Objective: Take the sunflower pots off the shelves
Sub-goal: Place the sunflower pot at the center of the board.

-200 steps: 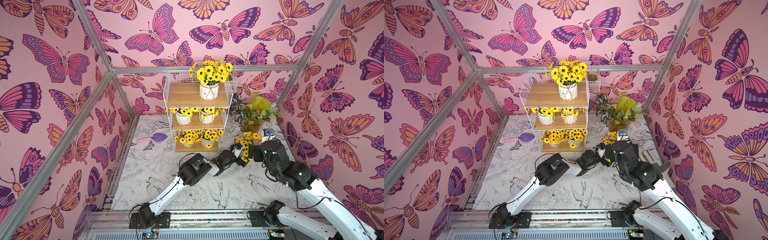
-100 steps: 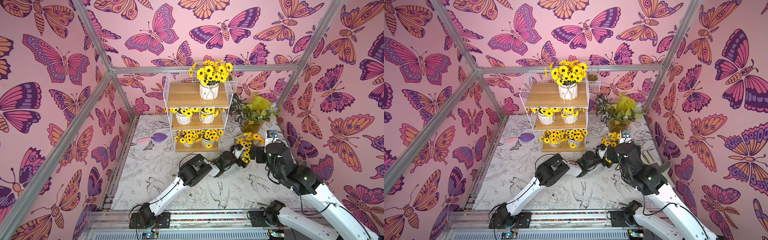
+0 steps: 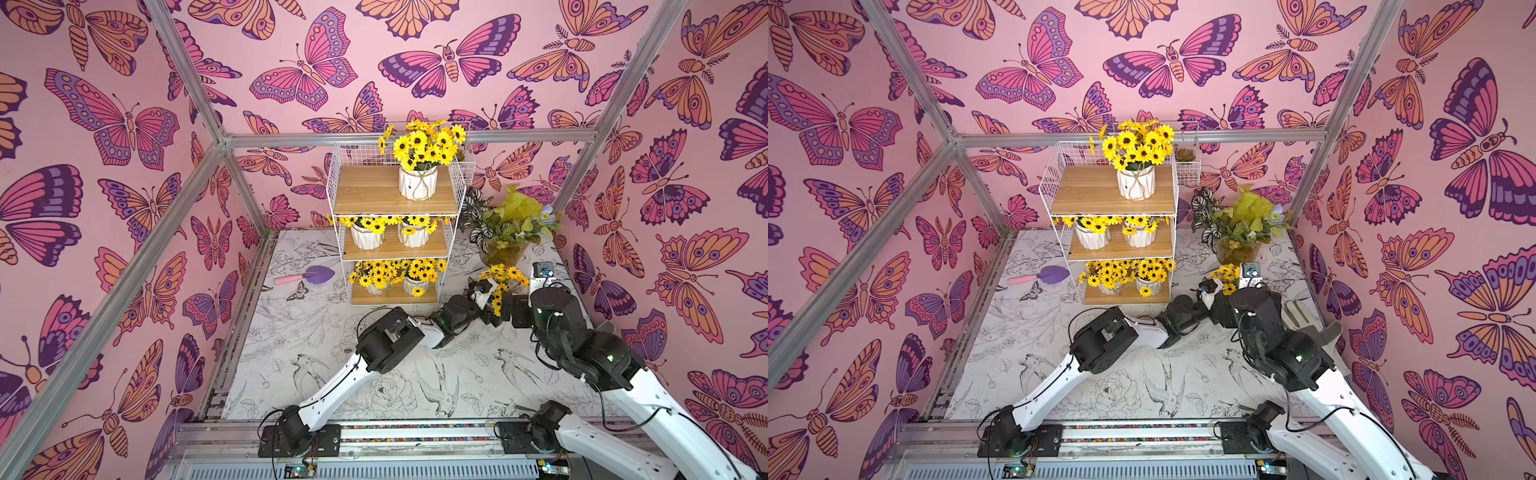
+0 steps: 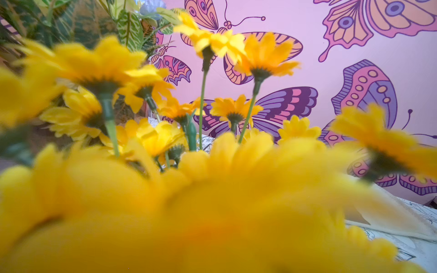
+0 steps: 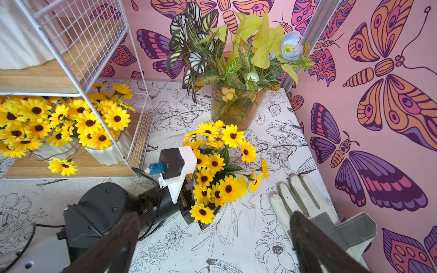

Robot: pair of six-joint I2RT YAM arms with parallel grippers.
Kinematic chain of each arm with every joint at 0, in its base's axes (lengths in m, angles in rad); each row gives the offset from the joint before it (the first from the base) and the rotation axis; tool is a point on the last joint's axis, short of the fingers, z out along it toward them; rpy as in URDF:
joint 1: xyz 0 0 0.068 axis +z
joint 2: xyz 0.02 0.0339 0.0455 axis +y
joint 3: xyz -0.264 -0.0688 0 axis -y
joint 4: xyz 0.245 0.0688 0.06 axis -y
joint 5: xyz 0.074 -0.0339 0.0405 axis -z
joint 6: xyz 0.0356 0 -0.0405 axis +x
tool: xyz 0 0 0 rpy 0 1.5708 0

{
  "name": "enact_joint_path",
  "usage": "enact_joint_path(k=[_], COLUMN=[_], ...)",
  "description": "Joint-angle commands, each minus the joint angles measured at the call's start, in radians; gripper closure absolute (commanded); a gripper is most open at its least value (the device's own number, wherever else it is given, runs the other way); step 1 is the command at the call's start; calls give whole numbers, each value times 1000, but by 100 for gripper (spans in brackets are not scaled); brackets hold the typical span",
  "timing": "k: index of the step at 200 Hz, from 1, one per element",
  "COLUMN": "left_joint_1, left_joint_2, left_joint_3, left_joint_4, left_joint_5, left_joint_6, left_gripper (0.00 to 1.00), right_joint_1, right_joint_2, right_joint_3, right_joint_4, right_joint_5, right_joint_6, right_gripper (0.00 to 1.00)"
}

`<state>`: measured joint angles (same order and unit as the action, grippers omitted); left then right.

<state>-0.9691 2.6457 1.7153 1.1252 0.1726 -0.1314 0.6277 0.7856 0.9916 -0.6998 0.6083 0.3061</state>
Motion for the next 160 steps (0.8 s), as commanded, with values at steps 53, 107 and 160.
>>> enact_joint_path(k=[53,107,160], left_joint_1=[1,5,2], left_joint_2=[-122,-232,-398], left_joint_3=[-116,-309,-547], left_joint_4=[-51,18,59], left_joint_5=[-45,-60,-54], left_joint_6=[24,39,18], left_gripper=[1,1,1], right_joint_1=[-6,-5,-5], right_joint_2=[-12,-11,21], right_joint_3=[10,1,17], right_joint_4=[-10,8,42], right_joint_5=[4,-8,-7], right_joint_6=[-25,-26,-40], right_gripper=[1,1,1])
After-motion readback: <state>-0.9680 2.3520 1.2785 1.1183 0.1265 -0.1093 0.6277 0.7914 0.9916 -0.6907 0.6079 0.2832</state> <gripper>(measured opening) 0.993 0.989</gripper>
